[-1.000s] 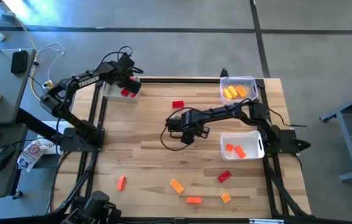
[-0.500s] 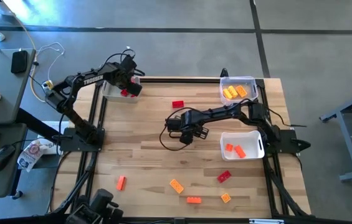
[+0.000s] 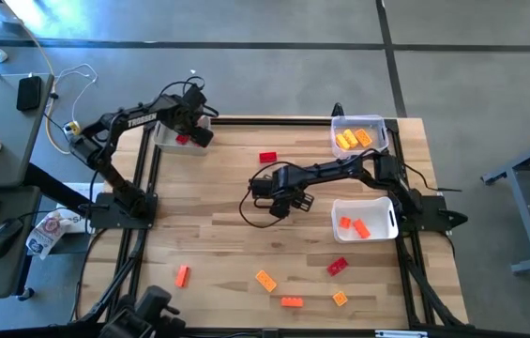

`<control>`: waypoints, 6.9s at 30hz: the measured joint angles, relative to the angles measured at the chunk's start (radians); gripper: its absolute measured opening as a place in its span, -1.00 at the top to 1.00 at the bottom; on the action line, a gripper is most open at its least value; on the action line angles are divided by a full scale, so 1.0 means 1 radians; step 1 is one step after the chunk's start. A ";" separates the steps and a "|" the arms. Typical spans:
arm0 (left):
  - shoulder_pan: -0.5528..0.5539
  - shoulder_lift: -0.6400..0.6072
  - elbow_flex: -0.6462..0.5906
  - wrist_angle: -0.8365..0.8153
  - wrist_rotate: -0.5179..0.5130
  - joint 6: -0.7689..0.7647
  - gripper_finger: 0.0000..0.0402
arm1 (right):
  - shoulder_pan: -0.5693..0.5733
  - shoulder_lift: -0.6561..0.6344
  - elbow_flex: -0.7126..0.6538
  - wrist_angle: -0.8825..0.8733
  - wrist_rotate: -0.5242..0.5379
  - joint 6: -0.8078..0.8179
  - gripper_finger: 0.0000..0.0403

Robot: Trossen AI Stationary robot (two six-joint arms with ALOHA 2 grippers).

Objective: Sort & place blocks by color
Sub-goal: Put the orange game piece into the white bin, then put the yellow game piece into the transparent bin

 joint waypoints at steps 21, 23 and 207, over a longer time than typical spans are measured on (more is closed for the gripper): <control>-0.091 -0.299 0.000 -0.014 0.122 0.000 0.02 | 0.009 -0.001 0.001 -0.033 -0.026 0.367 0.50; -0.108 -0.312 0.000 -0.015 0.121 0.000 0.02 | 0.009 -0.001 0.001 -0.055 -0.026 0.446 0.50; -1.338 0.221 -0.001 0.754 0.303 0.419 0.02 | 0.389 -0.878 -0.636 0.449 0.151 1.962 -0.27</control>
